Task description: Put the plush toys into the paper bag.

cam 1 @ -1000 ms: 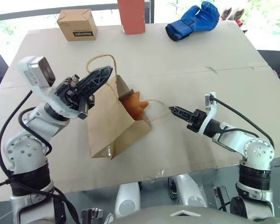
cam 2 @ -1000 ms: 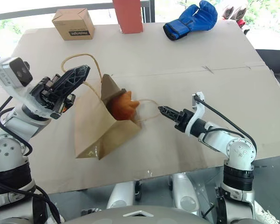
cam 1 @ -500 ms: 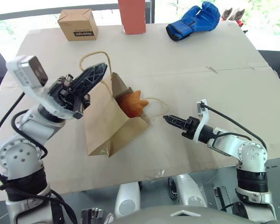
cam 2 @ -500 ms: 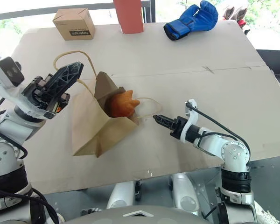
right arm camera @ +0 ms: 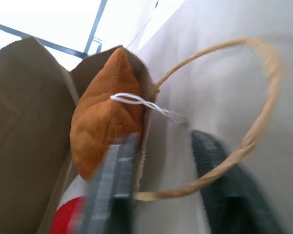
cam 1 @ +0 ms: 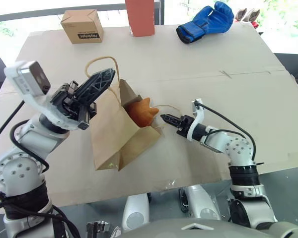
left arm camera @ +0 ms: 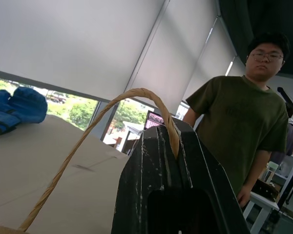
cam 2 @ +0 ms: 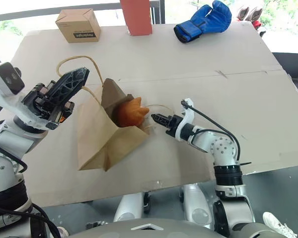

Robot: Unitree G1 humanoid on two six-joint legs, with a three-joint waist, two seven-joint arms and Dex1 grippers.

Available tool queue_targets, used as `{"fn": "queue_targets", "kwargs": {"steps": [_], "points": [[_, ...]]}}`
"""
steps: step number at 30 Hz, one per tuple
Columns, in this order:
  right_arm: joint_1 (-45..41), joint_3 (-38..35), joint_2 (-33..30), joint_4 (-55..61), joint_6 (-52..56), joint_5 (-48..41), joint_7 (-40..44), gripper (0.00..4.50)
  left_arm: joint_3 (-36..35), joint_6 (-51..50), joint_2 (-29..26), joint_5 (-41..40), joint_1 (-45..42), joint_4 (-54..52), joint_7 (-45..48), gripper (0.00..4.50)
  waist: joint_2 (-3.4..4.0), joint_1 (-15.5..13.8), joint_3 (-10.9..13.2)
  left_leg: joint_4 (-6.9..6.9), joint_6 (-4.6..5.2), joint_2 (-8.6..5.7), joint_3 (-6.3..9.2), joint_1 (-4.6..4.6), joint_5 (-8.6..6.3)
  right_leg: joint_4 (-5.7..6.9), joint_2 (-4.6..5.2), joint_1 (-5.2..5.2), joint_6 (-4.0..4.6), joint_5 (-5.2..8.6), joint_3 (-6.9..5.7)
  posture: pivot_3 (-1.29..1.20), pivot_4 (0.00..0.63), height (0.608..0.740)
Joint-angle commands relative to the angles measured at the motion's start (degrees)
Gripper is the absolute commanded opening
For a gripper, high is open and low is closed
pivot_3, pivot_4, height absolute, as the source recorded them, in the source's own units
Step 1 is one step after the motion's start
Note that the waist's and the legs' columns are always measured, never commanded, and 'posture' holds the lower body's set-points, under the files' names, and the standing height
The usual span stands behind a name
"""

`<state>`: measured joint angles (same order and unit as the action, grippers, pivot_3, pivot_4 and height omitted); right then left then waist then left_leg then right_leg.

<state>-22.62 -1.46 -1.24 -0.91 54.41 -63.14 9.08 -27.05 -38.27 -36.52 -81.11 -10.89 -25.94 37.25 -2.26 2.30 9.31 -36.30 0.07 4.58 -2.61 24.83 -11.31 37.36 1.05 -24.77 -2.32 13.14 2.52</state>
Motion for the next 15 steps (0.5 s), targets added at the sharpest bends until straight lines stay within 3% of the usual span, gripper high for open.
{"fn": "queue_targets", "kwargs": {"steps": [1,8,15], "points": [[-0.5,-0.6,1.2,2.4,-5.0,1.9,6.5,0.05,-1.9,1.4,-0.3,-1.2,0.2,-2.2,-0.3,0.0,0.01,0.0,0.0,0.0,0.0,0.0,0.0,0.0,0.0,0.0,0.0,0.0,-0.01,0.0,0.0,0.0,0.15,0.74],[-2.8,-5.6,2.2,9.8,-6.7,-5.0,12.3,0.05,-1.8,3.0,0.5,-0.6,-1.4,-0.4,-0.6,0.0,0.03,-0.1,0.0,-0.01,0.0,0.0,-0.01,0.01,0.0,0.01,0.0,0.0,-0.01,0.0,0.0,0.0,0.15,0.74],[-13.3,-10.1,-2.2,20.9,-6.4,-16.5,5.9,0.05,1.1,5.3,-0.4,6.3,-14.3,11.9,3.6,0.0,0.09,-0.4,0.1,-0.06,0.0,0.0,0.03,-0.02,0.01,0.16,-0.03,-0.01,-0.01,0.01,-0.04,0.0,0.15,0.74]]}}
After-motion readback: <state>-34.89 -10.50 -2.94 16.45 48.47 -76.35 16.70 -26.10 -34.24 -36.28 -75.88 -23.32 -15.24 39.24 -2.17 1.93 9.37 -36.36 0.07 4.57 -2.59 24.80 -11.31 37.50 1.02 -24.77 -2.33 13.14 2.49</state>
